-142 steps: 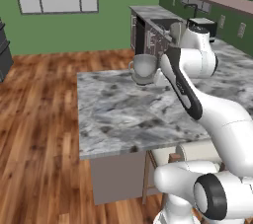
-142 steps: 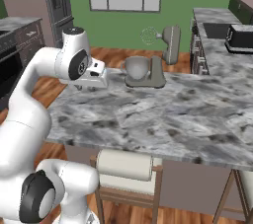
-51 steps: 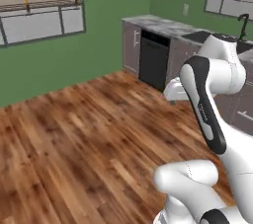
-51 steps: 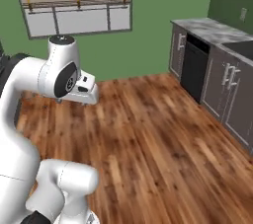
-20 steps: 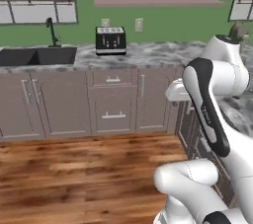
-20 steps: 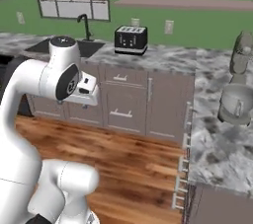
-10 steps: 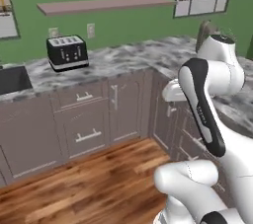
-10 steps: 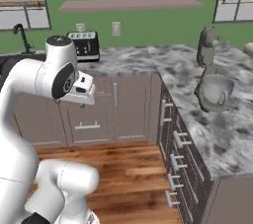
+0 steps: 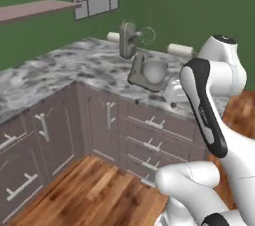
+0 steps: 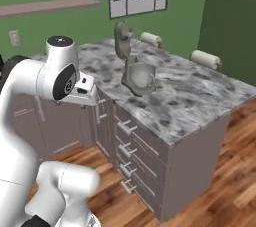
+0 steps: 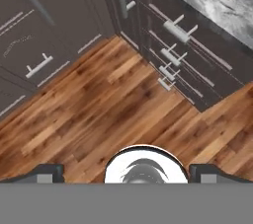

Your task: Close the stand mixer head.

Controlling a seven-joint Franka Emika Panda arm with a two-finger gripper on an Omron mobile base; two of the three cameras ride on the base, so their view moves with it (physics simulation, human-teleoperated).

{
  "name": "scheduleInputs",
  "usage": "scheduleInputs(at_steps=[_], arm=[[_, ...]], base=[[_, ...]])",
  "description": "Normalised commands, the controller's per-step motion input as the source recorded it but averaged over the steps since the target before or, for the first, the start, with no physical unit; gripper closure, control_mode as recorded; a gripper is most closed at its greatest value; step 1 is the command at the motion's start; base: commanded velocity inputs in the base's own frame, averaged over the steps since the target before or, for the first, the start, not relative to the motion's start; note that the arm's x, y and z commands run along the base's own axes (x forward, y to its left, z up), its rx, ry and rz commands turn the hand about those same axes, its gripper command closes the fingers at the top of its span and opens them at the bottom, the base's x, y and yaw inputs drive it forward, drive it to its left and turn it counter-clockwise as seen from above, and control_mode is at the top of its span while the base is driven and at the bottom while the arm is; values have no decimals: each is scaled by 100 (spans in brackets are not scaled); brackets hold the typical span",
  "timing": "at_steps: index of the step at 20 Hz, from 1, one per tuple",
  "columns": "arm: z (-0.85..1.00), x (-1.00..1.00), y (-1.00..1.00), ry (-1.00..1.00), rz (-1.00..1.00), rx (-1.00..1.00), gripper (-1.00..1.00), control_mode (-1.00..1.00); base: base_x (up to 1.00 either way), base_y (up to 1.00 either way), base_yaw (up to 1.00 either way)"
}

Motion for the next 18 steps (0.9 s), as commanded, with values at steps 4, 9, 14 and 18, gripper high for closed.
scheduleInputs(at_steps=[4, 9, 14, 18], arm=[[0, 0, 0, 0, 0, 0, -100, 100], [0, 0, 0, 0, 0, 0, -100, 100], [0, 0, 0, 0, 0, 0, -100, 100], [0, 0, 0, 0, 0, 0, -100, 100]], base=[[0, 68, -72], [-1, 82, -66], [-10, 92, -57], [2, 85, -46]])
